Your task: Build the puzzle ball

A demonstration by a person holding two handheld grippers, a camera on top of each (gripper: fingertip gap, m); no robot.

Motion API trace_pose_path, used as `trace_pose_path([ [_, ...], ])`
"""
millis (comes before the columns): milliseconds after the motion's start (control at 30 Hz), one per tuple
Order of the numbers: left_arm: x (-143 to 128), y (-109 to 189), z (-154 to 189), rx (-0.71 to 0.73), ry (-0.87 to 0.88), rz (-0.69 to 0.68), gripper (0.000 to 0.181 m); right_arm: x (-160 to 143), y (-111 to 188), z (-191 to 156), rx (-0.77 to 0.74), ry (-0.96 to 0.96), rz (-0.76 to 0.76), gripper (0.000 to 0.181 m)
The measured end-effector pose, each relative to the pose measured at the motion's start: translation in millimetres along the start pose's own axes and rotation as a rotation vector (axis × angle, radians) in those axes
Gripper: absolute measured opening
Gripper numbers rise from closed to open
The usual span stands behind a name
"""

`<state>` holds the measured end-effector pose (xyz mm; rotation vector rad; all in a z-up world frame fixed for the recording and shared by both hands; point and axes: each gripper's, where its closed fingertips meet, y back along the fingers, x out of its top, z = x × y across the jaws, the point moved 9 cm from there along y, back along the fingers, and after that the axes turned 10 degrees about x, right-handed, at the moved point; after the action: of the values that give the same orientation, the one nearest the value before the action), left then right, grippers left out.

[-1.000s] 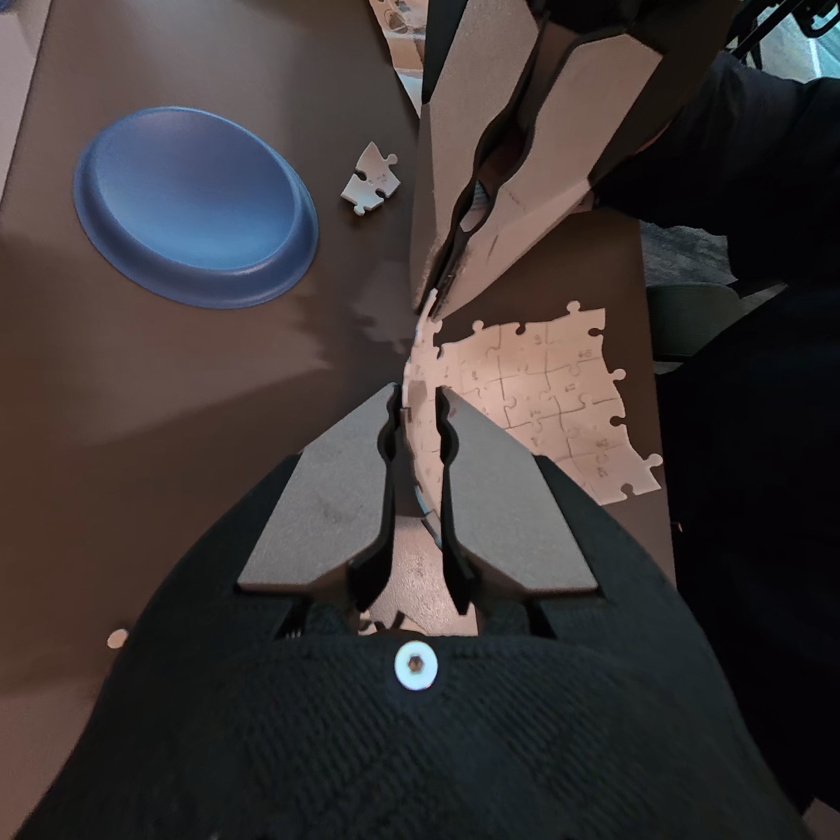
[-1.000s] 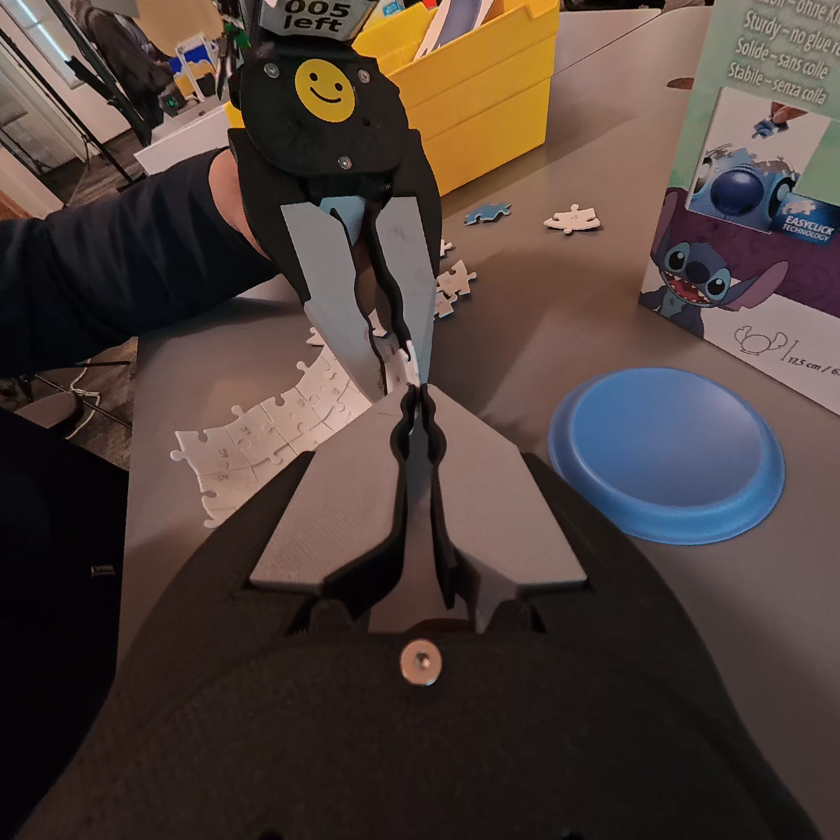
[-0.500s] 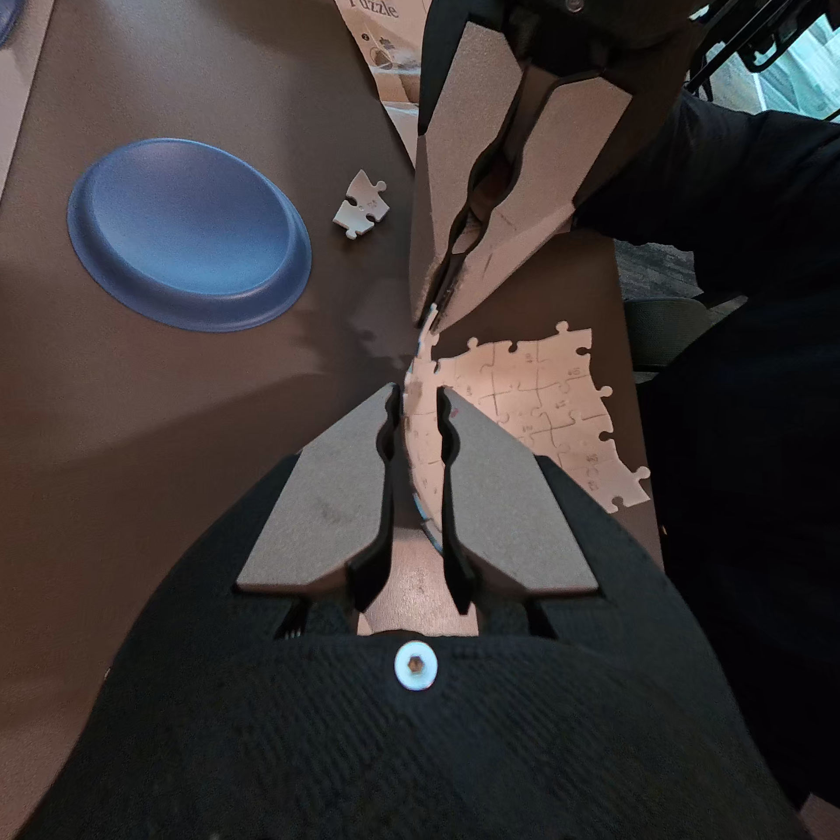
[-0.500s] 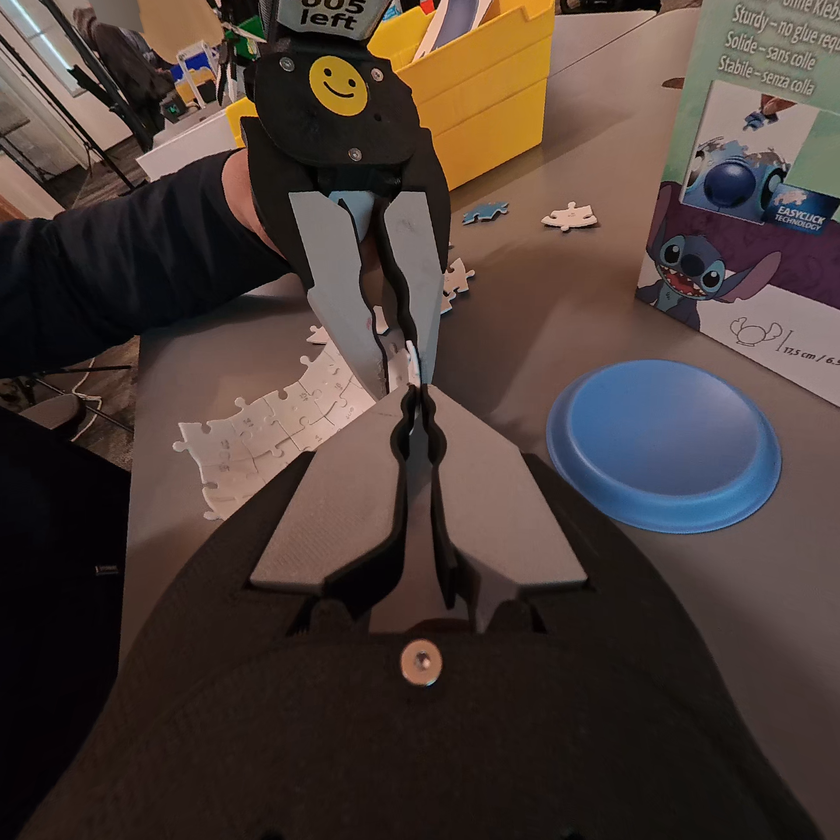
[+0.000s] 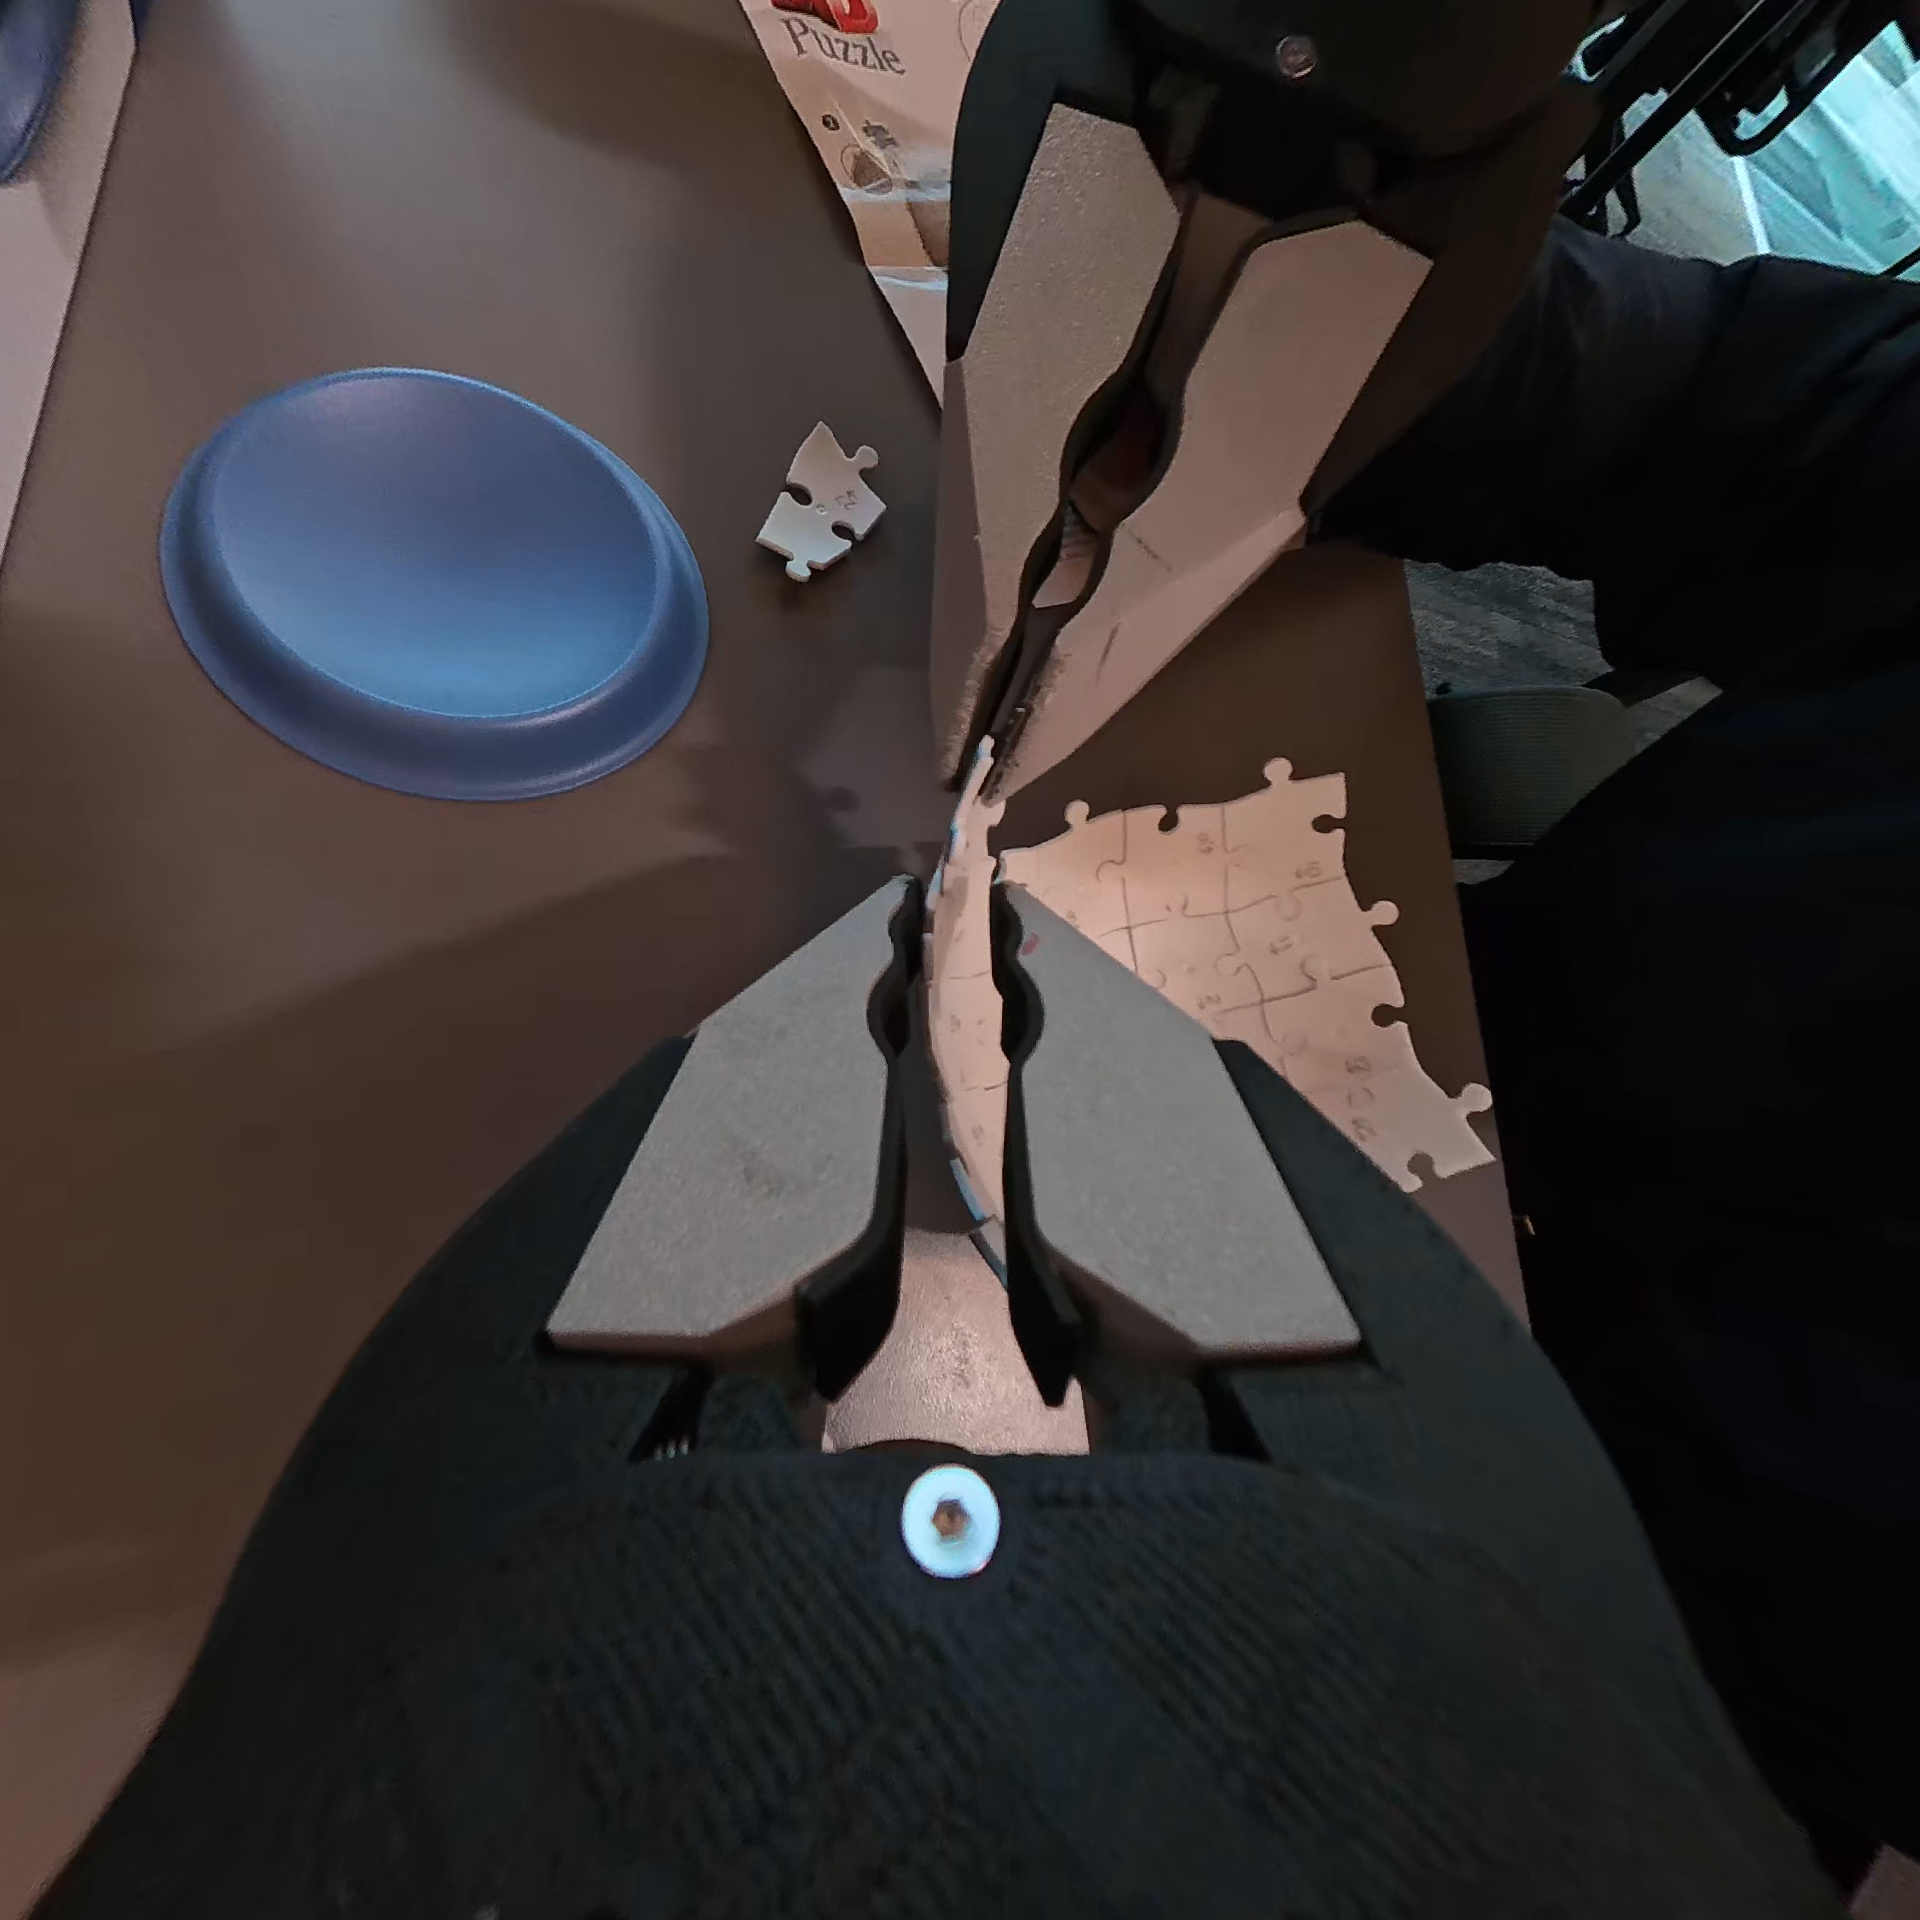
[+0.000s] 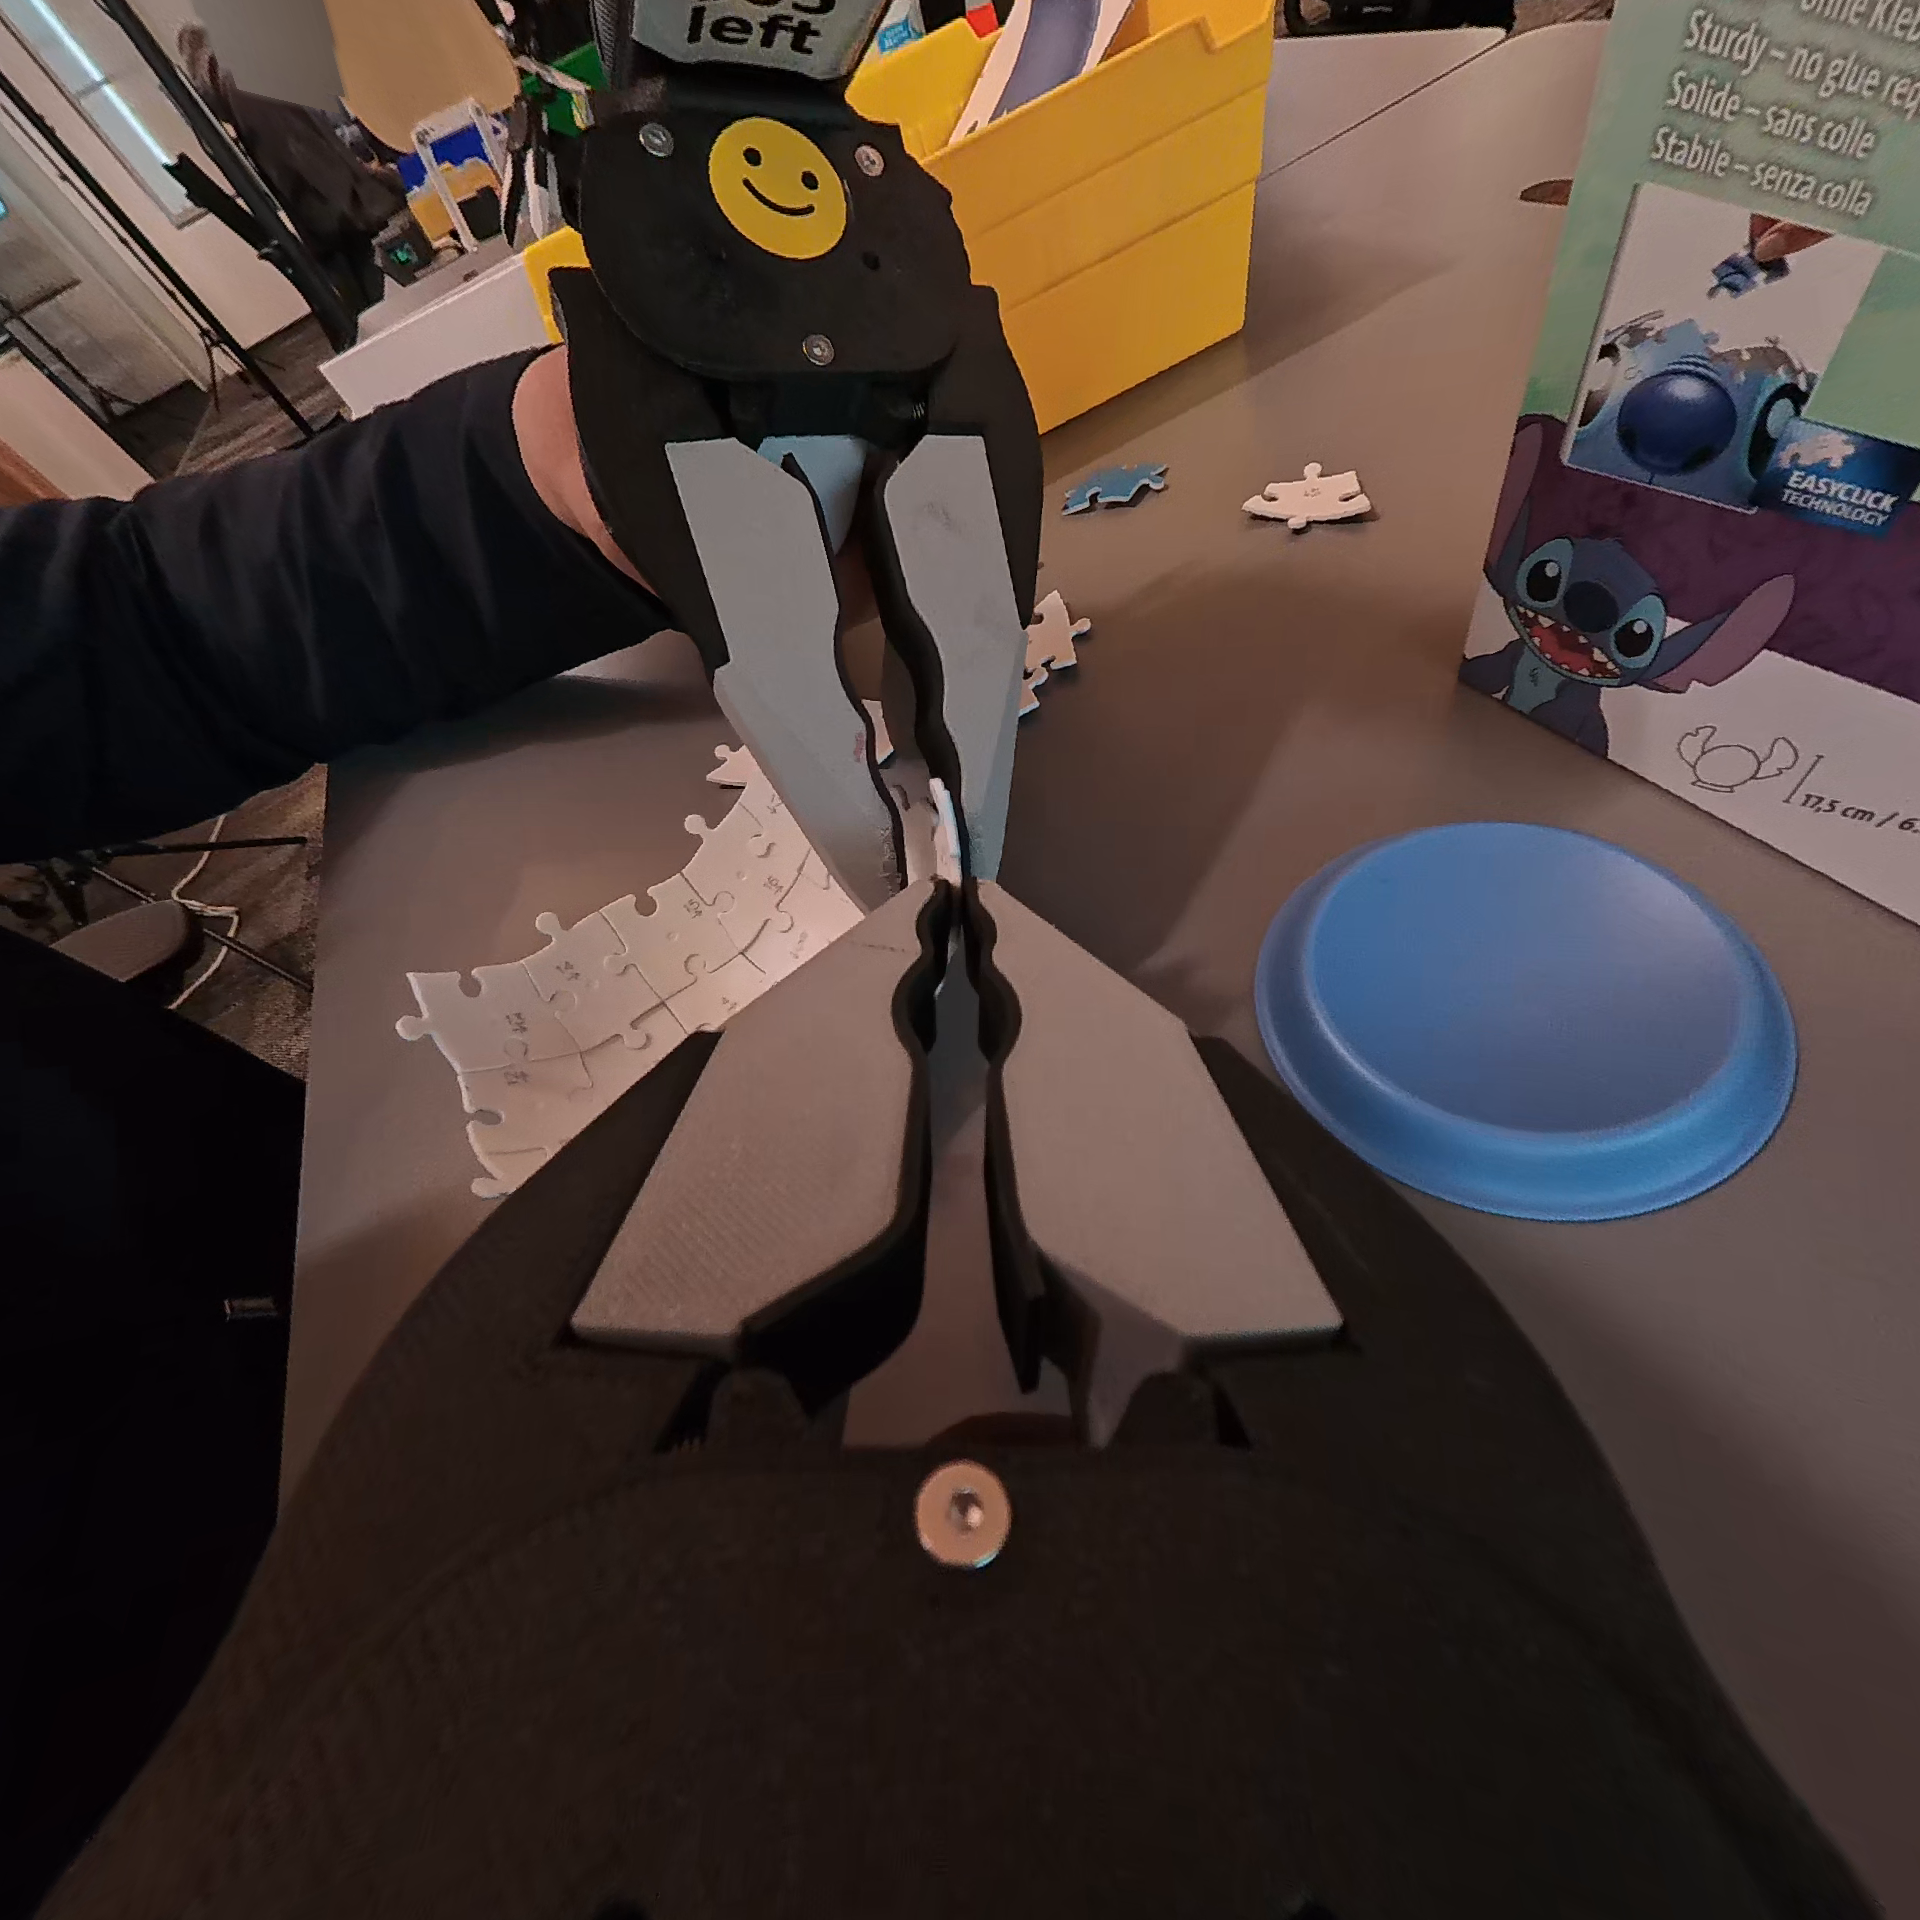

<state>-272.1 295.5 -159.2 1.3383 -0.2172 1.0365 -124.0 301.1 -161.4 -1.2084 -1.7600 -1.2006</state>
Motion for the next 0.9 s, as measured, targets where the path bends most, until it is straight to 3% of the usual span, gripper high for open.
trace_pose_path([
  [600, 0.2, 1.9, 0.5, -0.044, 0.005, 0.024, 0.013, -0.1, 1.7, 0.0, 0.01, 0.001, 0.005, 0.0],
  [700, 1.5, 1.3, -0.9, -0.013, -0.006, 0.024, 0.003, 0.5, 1.9, -1.4, 0.01, 0.02, 0.009, 0.0],
  [900, 1.3, 1.5, -0.1, -0.026, -0.005, 0.034, 0.004, 0.4, 2.6, -1.8, 0.011, 0.026, 0.01, 0.0],
])
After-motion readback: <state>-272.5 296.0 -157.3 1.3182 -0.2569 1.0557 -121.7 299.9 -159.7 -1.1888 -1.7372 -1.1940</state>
